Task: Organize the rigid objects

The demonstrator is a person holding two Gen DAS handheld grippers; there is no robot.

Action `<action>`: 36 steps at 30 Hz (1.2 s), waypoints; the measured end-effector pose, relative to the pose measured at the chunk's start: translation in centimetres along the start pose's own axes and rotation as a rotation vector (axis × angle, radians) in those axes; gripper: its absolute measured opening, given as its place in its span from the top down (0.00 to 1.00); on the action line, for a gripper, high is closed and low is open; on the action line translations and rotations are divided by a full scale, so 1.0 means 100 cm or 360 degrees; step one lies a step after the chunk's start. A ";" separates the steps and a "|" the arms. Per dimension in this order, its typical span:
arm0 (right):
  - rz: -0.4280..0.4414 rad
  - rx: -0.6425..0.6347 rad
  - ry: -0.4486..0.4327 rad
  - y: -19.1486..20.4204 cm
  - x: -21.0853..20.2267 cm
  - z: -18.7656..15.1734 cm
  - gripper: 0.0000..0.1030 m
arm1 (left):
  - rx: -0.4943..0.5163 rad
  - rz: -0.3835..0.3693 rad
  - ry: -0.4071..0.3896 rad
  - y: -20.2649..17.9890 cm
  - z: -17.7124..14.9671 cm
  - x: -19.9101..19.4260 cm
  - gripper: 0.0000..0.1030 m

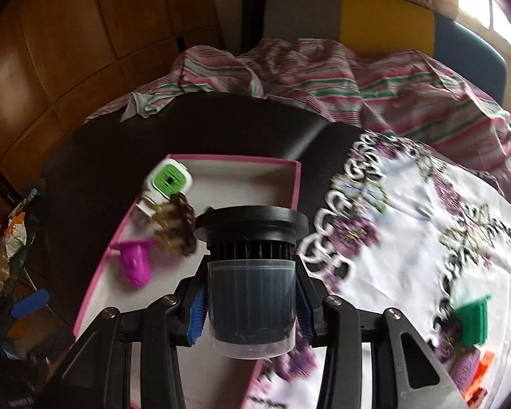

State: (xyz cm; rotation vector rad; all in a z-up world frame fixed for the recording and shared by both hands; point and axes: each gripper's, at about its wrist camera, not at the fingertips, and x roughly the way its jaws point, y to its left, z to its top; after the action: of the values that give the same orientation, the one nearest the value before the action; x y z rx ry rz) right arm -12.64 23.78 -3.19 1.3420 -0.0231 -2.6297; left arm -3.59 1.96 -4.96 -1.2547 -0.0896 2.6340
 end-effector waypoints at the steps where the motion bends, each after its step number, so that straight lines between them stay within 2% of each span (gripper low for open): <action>1: -0.0008 -0.0018 0.0007 0.005 0.006 0.004 0.58 | -0.0010 -0.0002 0.0006 0.002 0.000 0.001 0.28; 6: -0.0053 -0.0049 0.0082 0.016 0.040 0.018 0.58 | -0.0045 0.0001 0.0030 0.011 -0.001 0.005 0.28; 14: -0.0063 0.0064 0.0233 0.004 0.079 0.014 0.58 | -0.0067 -0.0004 0.0052 0.015 -0.002 0.009 0.28; 24: -0.0021 0.0080 0.0191 0.003 0.068 0.006 0.57 | -0.0052 0.0003 0.0048 0.012 -0.003 0.007 0.28; 36: -0.0020 0.0071 0.0041 0.008 0.023 -0.003 0.56 | -0.0016 0.0013 0.0006 0.006 -0.003 -0.005 0.28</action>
State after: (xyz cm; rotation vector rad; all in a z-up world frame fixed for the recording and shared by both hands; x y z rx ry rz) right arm -13.56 22.67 -5.13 1.3948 -0.0703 -2.6366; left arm -3.19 1.25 -4.85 -1.2656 -0.0975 2.6413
